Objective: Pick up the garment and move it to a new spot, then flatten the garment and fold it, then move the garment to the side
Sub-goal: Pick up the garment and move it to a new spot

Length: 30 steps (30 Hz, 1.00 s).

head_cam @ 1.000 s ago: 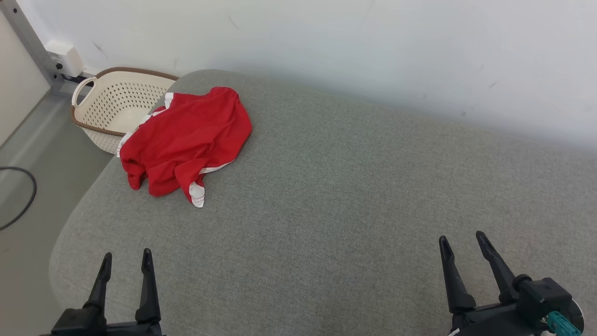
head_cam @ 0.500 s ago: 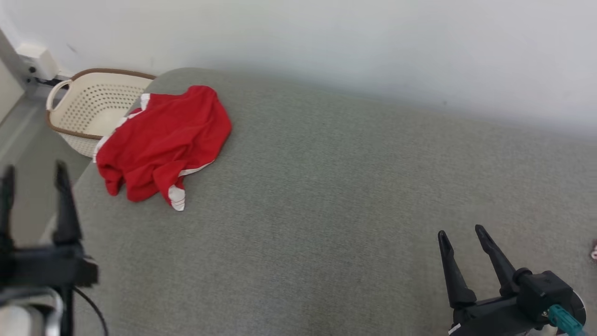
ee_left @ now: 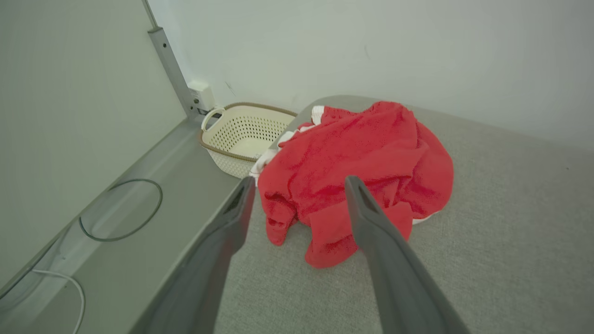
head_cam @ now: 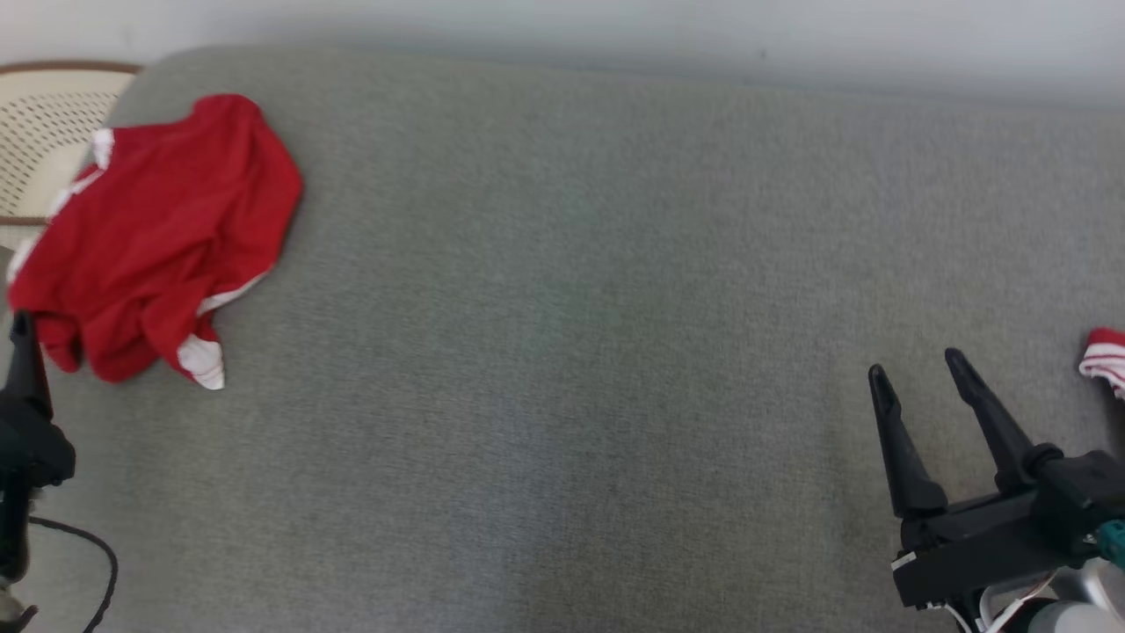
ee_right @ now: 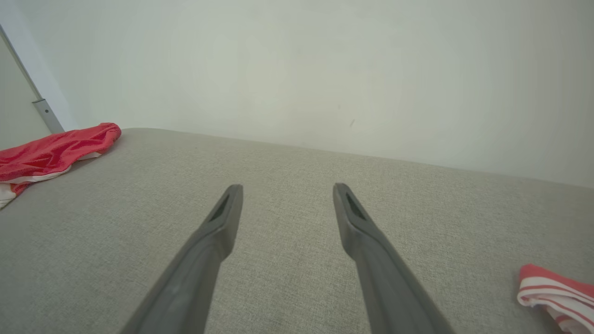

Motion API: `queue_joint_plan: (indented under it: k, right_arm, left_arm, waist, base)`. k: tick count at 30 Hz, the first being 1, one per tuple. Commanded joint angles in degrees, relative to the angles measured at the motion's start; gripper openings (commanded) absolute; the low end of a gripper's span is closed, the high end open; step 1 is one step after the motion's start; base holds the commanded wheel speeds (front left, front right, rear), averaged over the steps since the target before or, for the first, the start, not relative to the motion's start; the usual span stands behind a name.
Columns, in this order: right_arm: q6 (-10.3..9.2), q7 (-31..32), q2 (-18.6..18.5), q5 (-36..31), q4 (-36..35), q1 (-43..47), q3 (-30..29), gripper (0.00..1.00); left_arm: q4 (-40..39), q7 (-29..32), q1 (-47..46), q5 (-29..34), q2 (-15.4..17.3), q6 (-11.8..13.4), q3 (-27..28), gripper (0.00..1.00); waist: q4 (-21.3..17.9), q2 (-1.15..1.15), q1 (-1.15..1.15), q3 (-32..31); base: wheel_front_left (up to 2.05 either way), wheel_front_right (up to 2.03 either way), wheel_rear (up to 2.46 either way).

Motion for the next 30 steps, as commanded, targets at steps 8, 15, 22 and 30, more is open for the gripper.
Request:
queue_joint_plan:
  k: [8,15,22,30]
  right_arm:
    - [-0.06,0.8,-3.1,1.0,-2.5,-2.9,-0.6,1.0]
    - [-0.06,0.9,-3.3,1.4,-2.7,-3.6,-1.1,1.0]
    - [-0.06,0.5,-2.4,1.6,-2.2,-3.2,-1.8,1.0]
    - [-0.06,-0.1,-1.2,2.1,-0.9,-2.6,-1.1,1.0]
  left_arm:
    - [15.2,-0.8,-6.6,-2.8,-1.1,-2.9,-0.7,1.0]
    - [22.2,-3.4,-9.6,-3.5,-1.3,-4.2,-0.8,0.27]
    - [25.0,-10.0,-12.3,-1.4,1.3,-2.7,-1.0,0.0]
    - [18.3,-17.4,-14.0,3.0,4.7,1.3,-2.2,0.0]
  waist:
    - [-6.8,0.0,-0.01,13.3]
    - [-7.5,0.0,-0.01,14.6]
    - [-6.6,0.0,-0.01,14.1]
    - [-4.1,0.0,-0.01,10.2]
  base:
    - [0.0,0.0,0.0]
    - [0.0,0.0,0.0]
    - [0.0,0.0,0.0]
    - [0.0,0.0,0.0]
